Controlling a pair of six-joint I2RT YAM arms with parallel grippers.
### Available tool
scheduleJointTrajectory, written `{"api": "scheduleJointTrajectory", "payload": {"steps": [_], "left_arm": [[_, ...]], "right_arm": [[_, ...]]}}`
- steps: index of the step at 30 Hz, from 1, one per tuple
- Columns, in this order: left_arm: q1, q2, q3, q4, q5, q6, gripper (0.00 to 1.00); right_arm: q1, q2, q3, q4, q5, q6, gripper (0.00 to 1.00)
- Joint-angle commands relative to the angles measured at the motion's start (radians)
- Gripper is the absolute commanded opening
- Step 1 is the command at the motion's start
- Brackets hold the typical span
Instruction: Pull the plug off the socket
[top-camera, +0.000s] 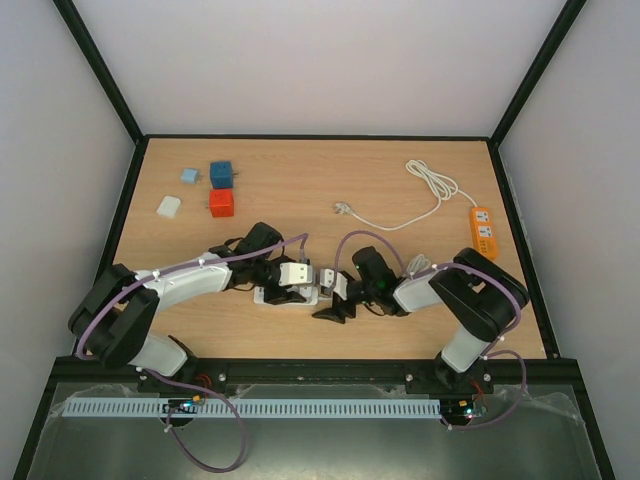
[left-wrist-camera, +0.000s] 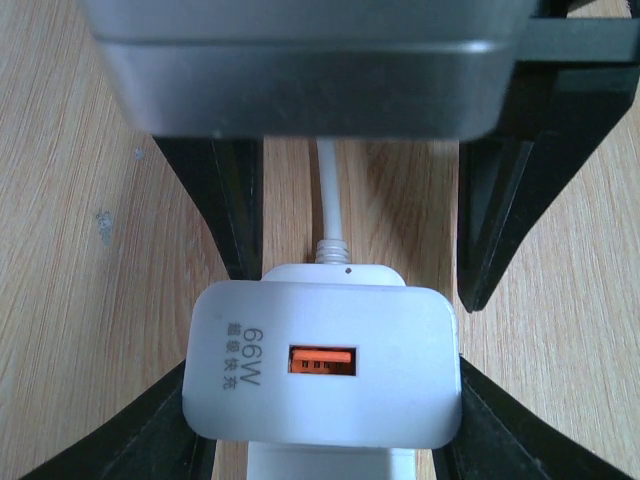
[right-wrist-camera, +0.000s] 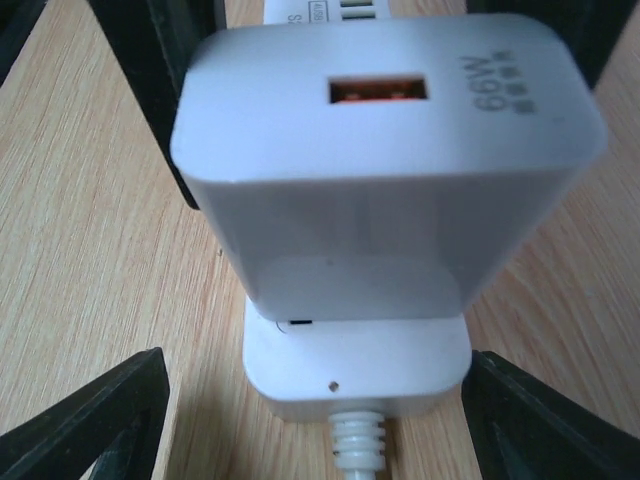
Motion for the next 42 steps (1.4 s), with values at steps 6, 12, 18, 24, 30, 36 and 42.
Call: {"api": "scheduleJointTrajectory", "payload": {"steps": [6, 12, 18, 24, 30, 36, 42], "left_arm": [[0.006, -0.026, -0.008, -0.007, 0.028, 0.017, 0.36], [0.006, -0.029, -0.009, -0.004, 0.042, 0.005, 0.35], [0.008, -0.043, 0.003, -0.003, 0.067, -0.018, 0.33], [0.012, -0.057, 0.025, -0.019, 0.096, -0.034, 0.33], [0.021, -0.066, 0.037, -0.033, 0.104, -0.035, 0.32], [0.033, -0.076, 0.043, -0.048, 0.101, -0.022, 0.31], [0.075, -0.100, 0.059, -0.093, 0.107, -0.005, 0.31]], "right_arm": [[0.037, 0.056, 0.021, 0.140, 0.018, 0.037, 0.63], [0.036, 0.071, 0.019, 0.165, 0.045, 0.065, 0.53], [0.037, 0.066, 0.011, 0.166, 0.052, 0.064, 0.42], [0.037, 0.070, 0.012, 0.145, 0.058, 0.046, 0.33], [0.037, 0.080, 0.013, 0.121, 0.057, 0.030, 0.30], [0.037, 0.089, 0.017, 0.105, 0.057, 0.021, 0.30], [0.037, 0.083, 0.024, 0.087, 0.052, 0.020, 0.34]]}}
